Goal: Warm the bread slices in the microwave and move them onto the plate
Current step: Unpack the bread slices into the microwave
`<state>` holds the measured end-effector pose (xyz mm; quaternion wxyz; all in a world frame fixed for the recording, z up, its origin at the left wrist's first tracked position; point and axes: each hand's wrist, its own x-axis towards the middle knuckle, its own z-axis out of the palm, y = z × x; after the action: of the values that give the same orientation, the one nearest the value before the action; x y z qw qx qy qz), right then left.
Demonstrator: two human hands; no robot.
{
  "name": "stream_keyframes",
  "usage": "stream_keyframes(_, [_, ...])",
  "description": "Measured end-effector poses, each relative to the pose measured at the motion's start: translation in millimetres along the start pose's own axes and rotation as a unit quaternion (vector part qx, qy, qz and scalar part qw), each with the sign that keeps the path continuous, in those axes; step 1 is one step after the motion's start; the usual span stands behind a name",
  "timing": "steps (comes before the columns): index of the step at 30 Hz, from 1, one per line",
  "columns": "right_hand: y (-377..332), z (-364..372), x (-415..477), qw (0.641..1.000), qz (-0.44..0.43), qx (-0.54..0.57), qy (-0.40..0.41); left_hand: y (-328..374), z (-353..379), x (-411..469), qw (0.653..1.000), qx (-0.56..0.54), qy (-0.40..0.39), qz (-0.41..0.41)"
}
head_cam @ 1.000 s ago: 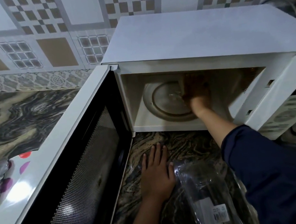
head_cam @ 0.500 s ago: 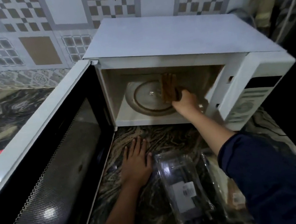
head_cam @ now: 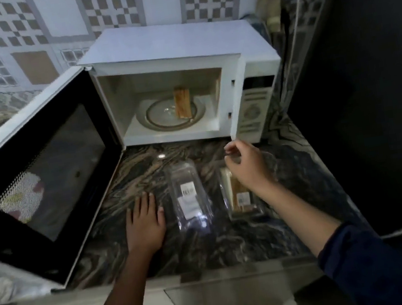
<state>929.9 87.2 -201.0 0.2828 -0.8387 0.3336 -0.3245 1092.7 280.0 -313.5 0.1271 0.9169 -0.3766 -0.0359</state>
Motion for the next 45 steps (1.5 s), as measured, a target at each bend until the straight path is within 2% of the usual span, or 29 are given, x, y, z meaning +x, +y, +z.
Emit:
stream_keyframes(4, [21, -16, -63, 0.996, -0.050, -0.050, -0.053, 16, 4, -41, 0.999, -0.012, 0.021, -0.036])
stream_keyframes(7, [40, -18, -91, 0.988, -0.025, -0.065, -0.136, 28, 3, -65, 0.996, -0.039, 0.038, -0.065])
stream_keyframes(11, [52, -17, -115, 0.977, 0.011, -0.073, -0.198, 38, 2, -93, 0.997, -0.022, 0.051, -0.044])
stream_keyframes(14, [53, -14, -127, 0.981, 0.024, -0.071, -0.177, 50, 2, -107, 0.990, -0.104, 0.075, -0.053])
stream_keyframes(18, [49, -13, -133, 0.984, 0.033, -0.065, -0.163, 83, 7, -122, 0.963, -0.265, 0.037, -0.015])
stream_keyframes(22, [48, -17, -138, 0.984, 0.032, -0.068, -0.164, 121, 3, -124, 0.923, -0.381, -0.018, -0.045])
stream_keyframes(30, [48, -24, -140, 0.982, 0.041, -0.061, -0.172, 145, 0, -104, 0.878, -0.463, -0.098, -0.071])
stream_keyframes(34, [45, -26, -134, 0.978, 0.063, -0.059, -0.189, 145, 3, -102, 0.855, -0.502, -0.101, -0.075])
stream_keyframes(45, [33, -31, -107, 0.942, 0.117, -0.102, -0.298, 146, -1, -96, 0.834, -0.521, -0.119, -0.134])
